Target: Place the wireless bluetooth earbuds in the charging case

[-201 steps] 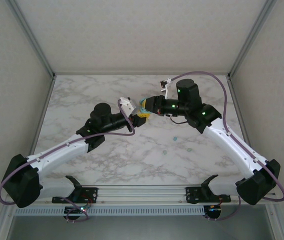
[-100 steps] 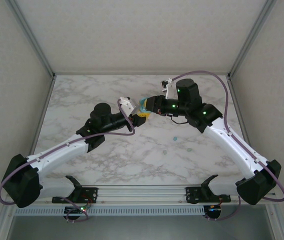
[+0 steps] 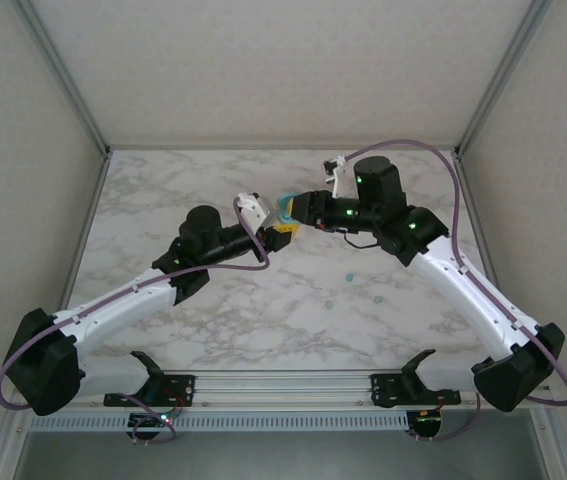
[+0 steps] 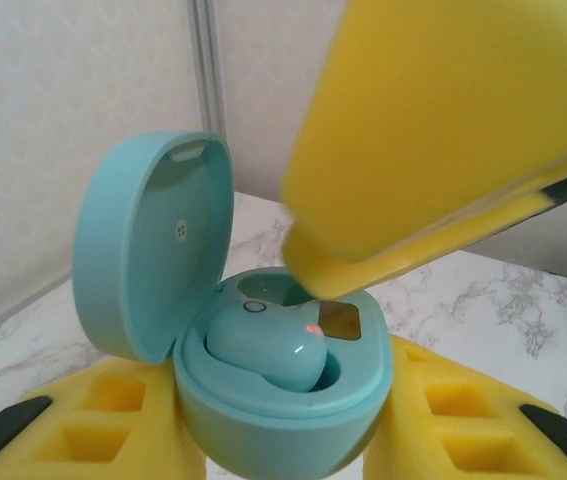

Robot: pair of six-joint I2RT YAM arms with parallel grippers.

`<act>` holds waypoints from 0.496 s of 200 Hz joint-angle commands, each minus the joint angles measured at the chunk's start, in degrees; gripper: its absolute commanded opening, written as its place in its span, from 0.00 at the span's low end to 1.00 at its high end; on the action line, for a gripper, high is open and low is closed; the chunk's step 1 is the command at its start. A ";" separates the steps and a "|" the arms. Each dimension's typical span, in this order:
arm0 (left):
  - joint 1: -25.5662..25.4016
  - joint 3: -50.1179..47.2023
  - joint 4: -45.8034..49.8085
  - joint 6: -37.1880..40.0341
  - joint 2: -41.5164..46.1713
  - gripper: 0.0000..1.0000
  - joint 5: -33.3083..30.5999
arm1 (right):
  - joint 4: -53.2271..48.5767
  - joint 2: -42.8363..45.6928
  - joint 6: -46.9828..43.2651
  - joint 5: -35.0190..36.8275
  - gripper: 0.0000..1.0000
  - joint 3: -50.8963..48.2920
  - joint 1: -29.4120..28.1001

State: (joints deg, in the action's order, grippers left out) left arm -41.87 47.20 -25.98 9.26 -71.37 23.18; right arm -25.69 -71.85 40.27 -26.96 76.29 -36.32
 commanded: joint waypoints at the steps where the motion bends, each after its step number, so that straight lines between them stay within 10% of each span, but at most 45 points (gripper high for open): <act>1: -0.32 0.44 -3.21 -0.25 1.31 0.22 -1.71 | -3.15 5.14 -4.14 1.71 0.38 1.90 -0.51; 61: -0.32 -0.62 -2.07 -0.37 3.31 0.21 -2.59 | -18.03 12.33 -10.64 33.12 0.40 -2.43 3.04; 99: -0.34 -1.21 -0.69 -0.64 6.04 0.21 -2.87 | -20.32 6.78 -8.25 22.27 0.41 -12.92 17.33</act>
State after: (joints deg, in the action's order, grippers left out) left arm -41.87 46.70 -26.33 9.21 -68.49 21.45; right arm -39.90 -59.70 32.14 -3.16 70.28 -25.23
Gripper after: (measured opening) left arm 0.367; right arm 0.412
